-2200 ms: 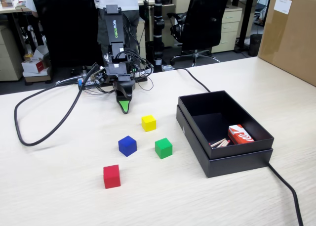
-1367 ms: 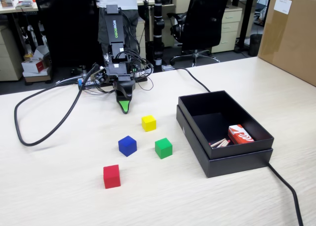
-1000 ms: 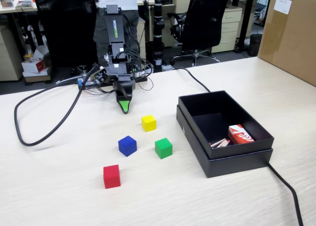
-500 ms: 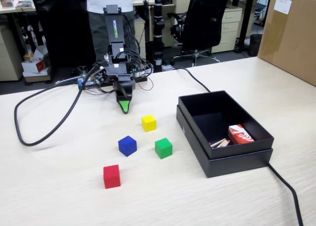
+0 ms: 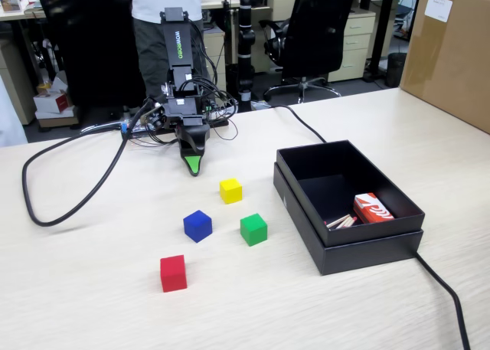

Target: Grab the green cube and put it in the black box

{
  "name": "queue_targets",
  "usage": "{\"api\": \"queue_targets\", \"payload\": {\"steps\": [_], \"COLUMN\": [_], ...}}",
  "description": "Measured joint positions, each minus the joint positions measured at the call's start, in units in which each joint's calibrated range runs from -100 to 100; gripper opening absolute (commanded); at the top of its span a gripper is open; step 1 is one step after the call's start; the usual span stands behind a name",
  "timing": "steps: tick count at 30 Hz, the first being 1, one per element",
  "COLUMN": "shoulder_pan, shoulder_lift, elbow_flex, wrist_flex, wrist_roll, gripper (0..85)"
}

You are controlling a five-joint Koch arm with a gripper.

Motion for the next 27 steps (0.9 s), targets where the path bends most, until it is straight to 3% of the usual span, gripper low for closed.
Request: {"api": "queue_targets", "payload": {"steps": [9,20,27], "shoulder_pan": [0.15,3.13,5.08], "shoulder_lift": [0.26,3.88,18.12], "elbow_flex": [3.83,29.58,53.22], "wrist_flex": [-4.72,-33.14,-47.39], "wrist_roll": [0.98,6.74,10.11], "gripper": [48.8,49.3,48.4]}}
